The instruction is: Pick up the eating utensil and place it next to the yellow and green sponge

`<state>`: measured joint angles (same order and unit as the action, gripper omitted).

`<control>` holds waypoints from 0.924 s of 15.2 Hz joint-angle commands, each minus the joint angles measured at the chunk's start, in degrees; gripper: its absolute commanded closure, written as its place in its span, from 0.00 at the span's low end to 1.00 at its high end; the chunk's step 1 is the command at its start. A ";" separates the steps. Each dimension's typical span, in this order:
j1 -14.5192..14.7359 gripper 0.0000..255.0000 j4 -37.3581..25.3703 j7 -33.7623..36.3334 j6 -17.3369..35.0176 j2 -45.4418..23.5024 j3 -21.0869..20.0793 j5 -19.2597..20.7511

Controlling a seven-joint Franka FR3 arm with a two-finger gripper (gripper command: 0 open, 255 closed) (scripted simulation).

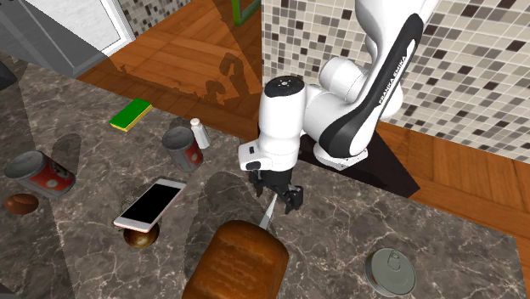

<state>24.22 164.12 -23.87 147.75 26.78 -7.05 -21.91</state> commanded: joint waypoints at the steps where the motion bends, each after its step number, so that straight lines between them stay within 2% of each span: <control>1: 0.14 0.00 0.13 -0.03 0.43 -0.25 -0.06 -0.17; 6: 0.14 0.00 0.13 -0.02 0.41 -0.24 -0.06 -0.17; 7: 0.14 1.00 0.13 -0.02 0.41 -0.24 -0.06 -0.17; 14: 0.14 1.00 0.13 -0.02 0.41 -0.24 -0.06 -0.17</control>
<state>24.35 164.25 -23.90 148.16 26.53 -7.11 -22.08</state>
